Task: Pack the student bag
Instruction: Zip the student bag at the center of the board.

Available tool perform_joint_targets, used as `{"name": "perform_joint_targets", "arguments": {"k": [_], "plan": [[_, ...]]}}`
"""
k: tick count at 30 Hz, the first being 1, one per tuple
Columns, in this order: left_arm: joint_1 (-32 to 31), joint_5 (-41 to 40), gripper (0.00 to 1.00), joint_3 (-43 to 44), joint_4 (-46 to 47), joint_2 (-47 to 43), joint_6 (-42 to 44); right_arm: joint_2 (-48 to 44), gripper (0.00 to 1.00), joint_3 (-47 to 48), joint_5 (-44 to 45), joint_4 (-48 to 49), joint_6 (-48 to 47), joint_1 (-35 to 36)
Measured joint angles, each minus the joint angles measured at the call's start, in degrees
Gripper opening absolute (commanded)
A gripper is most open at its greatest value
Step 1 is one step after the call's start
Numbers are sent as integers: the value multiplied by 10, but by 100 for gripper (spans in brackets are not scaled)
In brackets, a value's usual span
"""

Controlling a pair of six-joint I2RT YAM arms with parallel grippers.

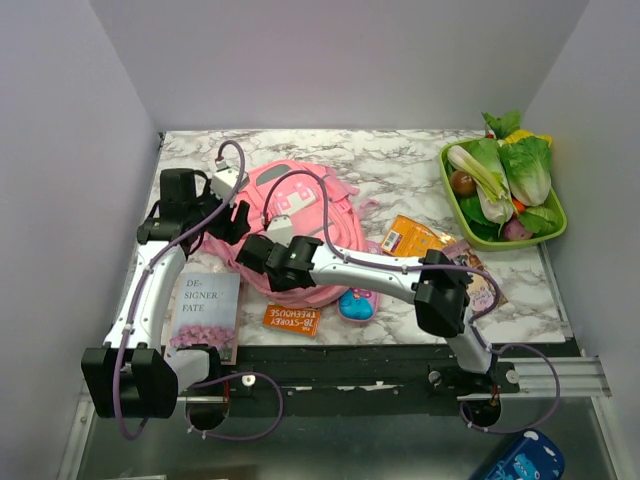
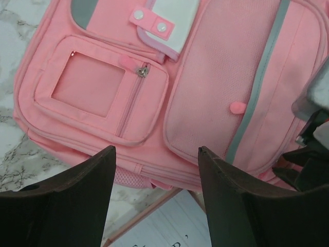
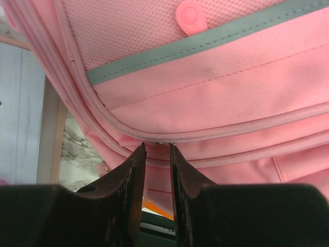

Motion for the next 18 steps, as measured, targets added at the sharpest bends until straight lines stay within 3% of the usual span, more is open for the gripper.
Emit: {"name": "perform_joint_targets", "arguments": {"k": [4,10,18], "plan": [[0,23,72,-22,-21,2,90,-23,34,-41,28,4,19,0],[0,89,74,-100,-45,-24,253,-118,34,-177,48,24,56,-15],[-6,165,77,-145,-93,-49,448,-223,34,-344,-9,123,115,-80]]}}
